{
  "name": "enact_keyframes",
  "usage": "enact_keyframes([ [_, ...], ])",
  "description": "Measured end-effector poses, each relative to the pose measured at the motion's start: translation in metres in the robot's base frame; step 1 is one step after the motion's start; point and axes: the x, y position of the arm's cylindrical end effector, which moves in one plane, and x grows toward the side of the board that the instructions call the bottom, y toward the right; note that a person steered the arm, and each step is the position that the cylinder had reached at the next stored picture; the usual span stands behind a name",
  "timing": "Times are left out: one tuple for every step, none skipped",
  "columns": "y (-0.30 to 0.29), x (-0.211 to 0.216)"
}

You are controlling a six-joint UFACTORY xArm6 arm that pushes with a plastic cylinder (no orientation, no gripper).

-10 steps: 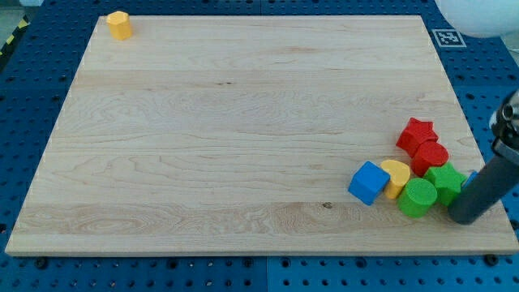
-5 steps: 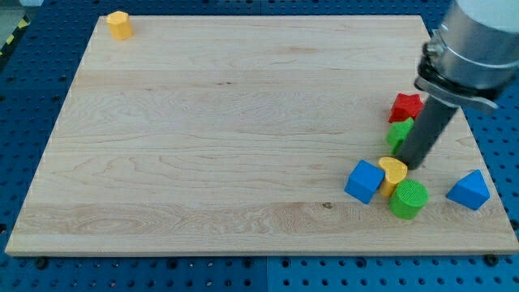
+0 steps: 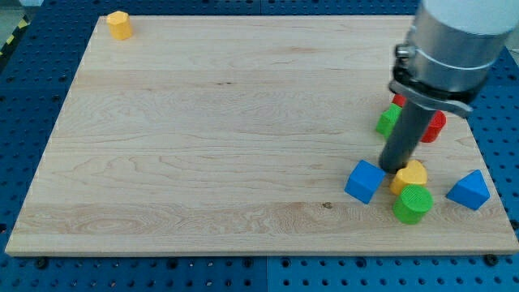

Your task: Move the green star towards the center of the board

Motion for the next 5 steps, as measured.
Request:
enact_keyframes([
  [0.016,0.0],
  [0.018,-0.002],
  [0.029,-0.03],
  [0.023,-0.062],
  [-0.001,-0.09],
])
